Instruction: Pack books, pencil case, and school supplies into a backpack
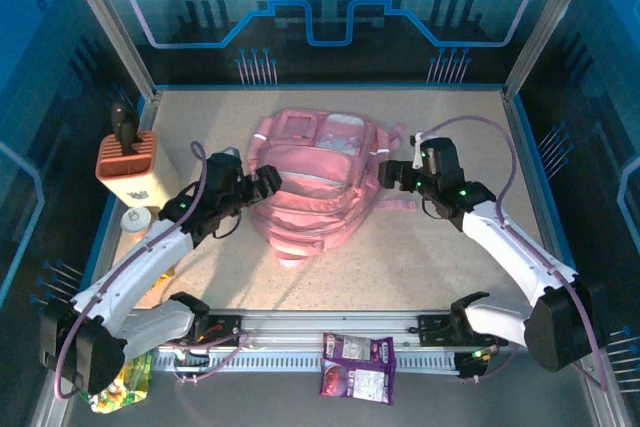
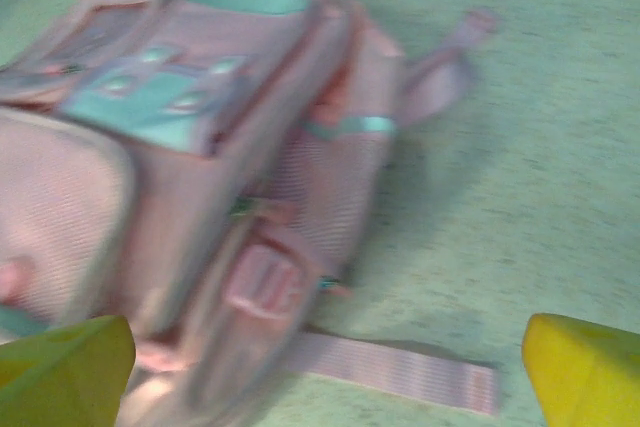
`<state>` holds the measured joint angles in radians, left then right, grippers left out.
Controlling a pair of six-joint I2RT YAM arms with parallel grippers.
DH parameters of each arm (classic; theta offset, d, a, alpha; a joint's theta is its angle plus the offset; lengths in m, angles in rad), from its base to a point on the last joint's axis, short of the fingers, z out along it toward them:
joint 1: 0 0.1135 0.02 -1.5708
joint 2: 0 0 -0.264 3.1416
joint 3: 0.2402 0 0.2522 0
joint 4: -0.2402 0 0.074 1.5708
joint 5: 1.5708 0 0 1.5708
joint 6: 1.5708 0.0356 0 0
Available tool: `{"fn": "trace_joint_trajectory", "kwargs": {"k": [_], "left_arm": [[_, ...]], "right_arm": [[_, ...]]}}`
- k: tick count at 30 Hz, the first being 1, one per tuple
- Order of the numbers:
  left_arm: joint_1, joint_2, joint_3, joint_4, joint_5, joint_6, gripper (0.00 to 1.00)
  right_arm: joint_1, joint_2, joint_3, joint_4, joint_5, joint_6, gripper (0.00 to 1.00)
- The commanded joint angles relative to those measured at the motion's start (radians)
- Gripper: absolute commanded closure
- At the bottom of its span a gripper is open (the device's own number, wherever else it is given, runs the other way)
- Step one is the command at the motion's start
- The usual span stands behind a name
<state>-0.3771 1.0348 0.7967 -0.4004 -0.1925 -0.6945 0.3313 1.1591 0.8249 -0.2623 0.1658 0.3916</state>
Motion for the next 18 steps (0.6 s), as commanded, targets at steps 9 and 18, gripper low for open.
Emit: {"fn": "trace_joint_trajectory", "kwargs": {"k": [9,18], "left_arm": [[0.238,0.117,-0.316,0.625,-0.443,0.534,0.01],[0.294,0.437,-0.516,1.456,-0.102,0.713,0.01]], "right_arm": [[-0.271,0.048,-0.297,0.554,0.207,-0.118,0.0],[-0.297,0.29,-0.433,1.089,-0.049,-0.344,0.0]]}}
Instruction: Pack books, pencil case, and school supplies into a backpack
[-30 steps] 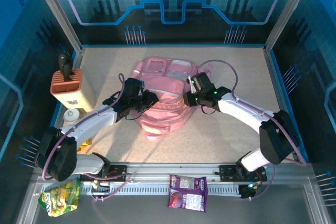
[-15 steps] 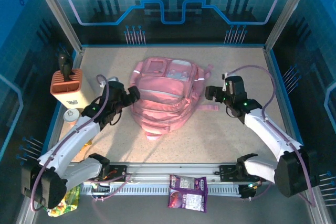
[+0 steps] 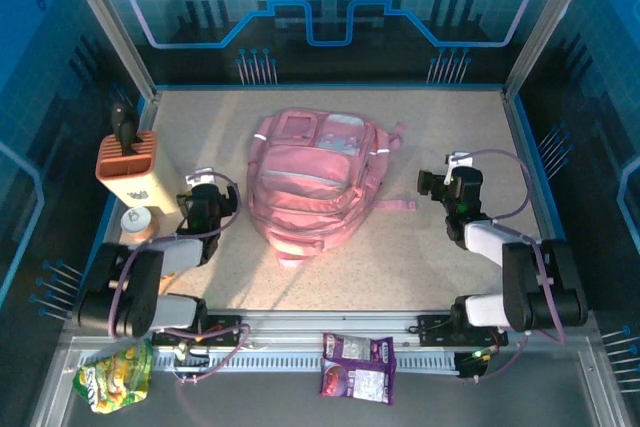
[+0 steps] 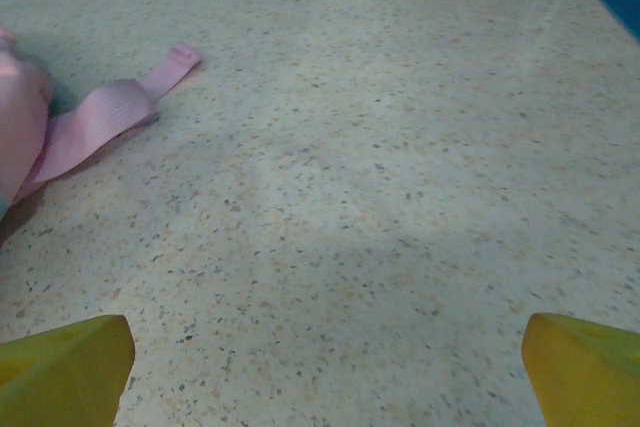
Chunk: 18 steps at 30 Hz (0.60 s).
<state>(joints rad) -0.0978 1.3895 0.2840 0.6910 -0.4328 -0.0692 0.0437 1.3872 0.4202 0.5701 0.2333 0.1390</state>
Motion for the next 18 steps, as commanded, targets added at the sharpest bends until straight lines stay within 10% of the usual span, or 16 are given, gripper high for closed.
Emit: {"fn": "trace_joint_trajectory", "kwargs": {"k": [1,18], "left_arm": [[0.015,0.135,0.007,0.395,0.162,0.098,0.01],[0.059,0.169,0.075,0.286,0.16,0.044,0.01]], "right_arm": [[0.006,0.114,-0.058,0.365,-0.133,-0.117,0.0],[0.032,0.156,-0.026,0.331,-0.124,-0.149,0.0]]}}
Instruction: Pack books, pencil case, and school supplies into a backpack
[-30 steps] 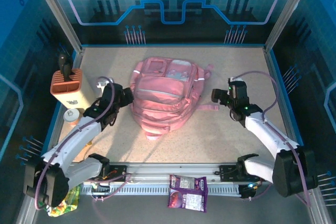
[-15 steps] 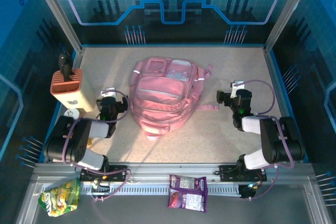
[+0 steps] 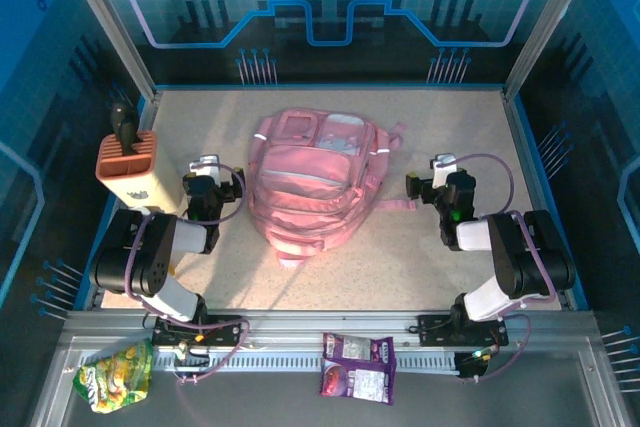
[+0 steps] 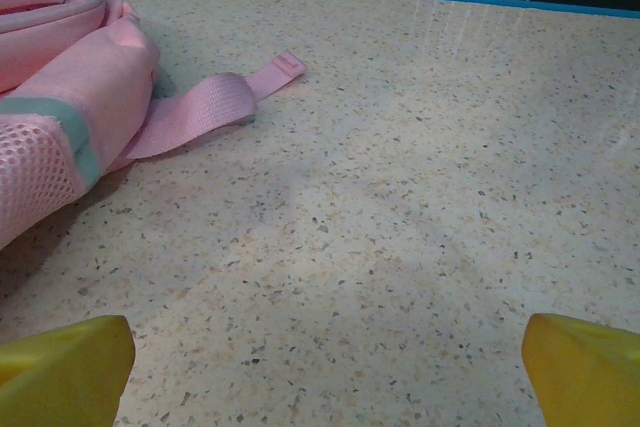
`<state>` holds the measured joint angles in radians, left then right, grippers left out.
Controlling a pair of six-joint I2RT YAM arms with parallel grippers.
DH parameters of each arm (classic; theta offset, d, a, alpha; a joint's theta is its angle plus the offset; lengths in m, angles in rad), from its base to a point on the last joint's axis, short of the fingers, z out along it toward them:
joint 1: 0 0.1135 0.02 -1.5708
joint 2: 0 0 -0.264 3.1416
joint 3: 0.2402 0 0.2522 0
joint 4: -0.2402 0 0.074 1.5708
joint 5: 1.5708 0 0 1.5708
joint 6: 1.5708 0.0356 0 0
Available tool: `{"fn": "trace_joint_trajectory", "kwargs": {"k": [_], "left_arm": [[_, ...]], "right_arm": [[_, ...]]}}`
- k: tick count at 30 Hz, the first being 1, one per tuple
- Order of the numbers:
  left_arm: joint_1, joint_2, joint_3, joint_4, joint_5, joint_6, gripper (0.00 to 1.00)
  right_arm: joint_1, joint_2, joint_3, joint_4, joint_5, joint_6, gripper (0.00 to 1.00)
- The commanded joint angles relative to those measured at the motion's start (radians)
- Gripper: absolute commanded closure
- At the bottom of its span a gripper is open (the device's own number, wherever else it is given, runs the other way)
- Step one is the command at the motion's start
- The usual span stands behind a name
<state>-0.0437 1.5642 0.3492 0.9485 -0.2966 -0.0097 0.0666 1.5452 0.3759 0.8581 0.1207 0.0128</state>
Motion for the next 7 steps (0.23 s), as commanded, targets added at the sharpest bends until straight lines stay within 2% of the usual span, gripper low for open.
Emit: {"fn": "trace_joint_trajectory", "kwargs": {"k": [1,7], "left_arm": [[0.005,-0.006,0.01,0.029,0.024,-0.017,0.01],[0.005,-0.005,0.01,0.028,0.024,-0.017,0.01]], "right_arm": [[0.009,-0.003,0.019,0.04,-0.011,-0.022,0.0],[-0.008,-0.004,0.02,0.037,-0.052,-0.017,0.0]]}}
